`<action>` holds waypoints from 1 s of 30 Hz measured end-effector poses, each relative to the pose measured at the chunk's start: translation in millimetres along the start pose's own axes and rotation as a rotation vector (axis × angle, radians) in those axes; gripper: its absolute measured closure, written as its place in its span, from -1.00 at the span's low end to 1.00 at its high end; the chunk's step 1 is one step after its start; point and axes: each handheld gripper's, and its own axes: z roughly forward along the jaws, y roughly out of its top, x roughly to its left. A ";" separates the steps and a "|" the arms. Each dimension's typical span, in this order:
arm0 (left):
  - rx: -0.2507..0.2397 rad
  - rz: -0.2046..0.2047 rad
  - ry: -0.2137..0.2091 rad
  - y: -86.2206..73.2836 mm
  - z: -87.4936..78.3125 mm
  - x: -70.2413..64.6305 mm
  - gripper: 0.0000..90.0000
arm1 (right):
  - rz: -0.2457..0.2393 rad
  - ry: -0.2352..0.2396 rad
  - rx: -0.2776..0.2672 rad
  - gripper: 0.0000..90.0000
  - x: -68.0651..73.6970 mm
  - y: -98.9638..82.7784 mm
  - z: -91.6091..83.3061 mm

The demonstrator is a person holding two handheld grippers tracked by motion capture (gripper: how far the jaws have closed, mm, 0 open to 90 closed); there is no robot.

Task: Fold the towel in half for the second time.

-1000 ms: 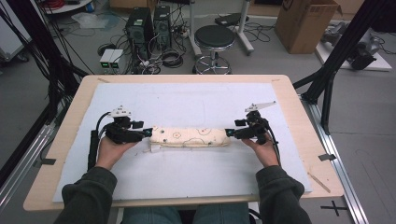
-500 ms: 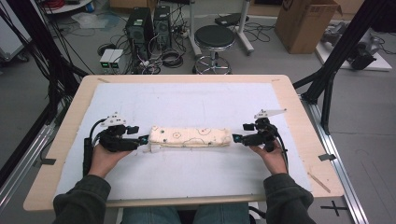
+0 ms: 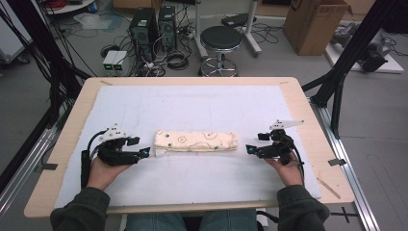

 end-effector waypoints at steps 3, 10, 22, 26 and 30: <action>0.000 0.012 -0.001 -0.2 -2.0 -3.2 -0.22 | 0.005 -0.002 -0.004 -0.71 1.3 -2.0 -3.6; -0.007 0.017 0.000 -4.6 -7.4 -7.7 -0.28 | 0.000 -0.006 -0.011 -0.72 3.5 -6.4 -10.5; -0.005 0.016 0.016 -17.5 -22.1 -7.7 -0.34 | -0.006 -0.022 -0.021 -0.72 5.6 -15.6 -24.9; -0.008 0.006 0.014 -23.1 -25.5 -8.7 -0.35 | -0.007 -0.031 -0.026 -0.73 6.1 -20.9 -29.5; -0.008 0.004 0.017 -25.9 -28.6 -9.0 -0.35 | -0.007 -0.037 -0.027 -0.73 6.3 -26.7 -33.4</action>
